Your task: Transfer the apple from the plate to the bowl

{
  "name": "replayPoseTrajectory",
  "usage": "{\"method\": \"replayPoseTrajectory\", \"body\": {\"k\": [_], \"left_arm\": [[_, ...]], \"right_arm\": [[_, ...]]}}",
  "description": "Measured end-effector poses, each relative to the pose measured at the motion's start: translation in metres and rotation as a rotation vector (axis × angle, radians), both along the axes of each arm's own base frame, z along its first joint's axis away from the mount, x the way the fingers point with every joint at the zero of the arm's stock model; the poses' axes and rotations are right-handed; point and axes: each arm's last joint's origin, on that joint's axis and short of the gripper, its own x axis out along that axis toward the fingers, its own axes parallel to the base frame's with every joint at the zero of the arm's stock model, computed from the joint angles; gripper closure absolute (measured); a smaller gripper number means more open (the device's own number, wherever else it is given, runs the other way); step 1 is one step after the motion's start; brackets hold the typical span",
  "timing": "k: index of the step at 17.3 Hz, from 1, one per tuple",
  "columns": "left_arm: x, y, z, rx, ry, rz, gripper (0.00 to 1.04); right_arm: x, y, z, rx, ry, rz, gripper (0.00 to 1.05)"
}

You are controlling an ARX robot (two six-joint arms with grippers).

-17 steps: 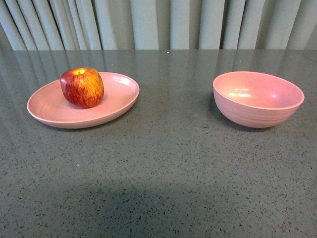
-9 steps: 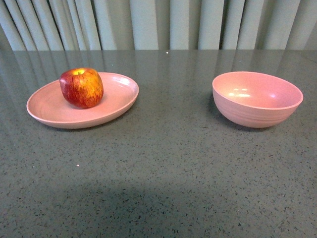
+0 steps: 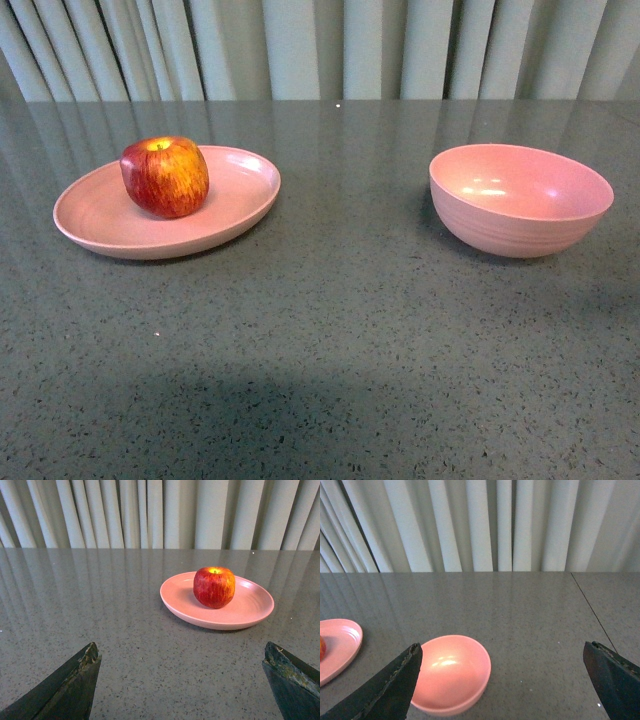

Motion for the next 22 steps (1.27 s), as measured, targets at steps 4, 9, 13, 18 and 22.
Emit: {"method": "replayPoseTrajectory", "body": {"k": [4,9,13,18,22], "left_arm": [[0.000,0.000,0.000,0.000,0.000,0.000,0.07],[0.000,0.000,0.000,0.000,0.000,0.000,0.07],[0.000,0.000,0.000,0.000,0.000,0.000,0.07],[0.000,0.000,0.000,0.000,0.000,0.000,0.07],[0.000,0.000,0.000,0.000,0.000,0.000,0.07]], "right_arm": [[0.078,0.019,0.016,-0.037,0.169,0.023,0.07],[0.144,0.028,-0.018,-0.061,0.417,-0.028,0.07],[0.157,0.029,-0.047,-0.089,0.511,-0.063,0.07],[0.169,0.030,-0.072,-0.085,0.607,-0.085,0.07],[0.178,0.030,-0.079,-0.072,0.657,-0.110,0.07]]}}
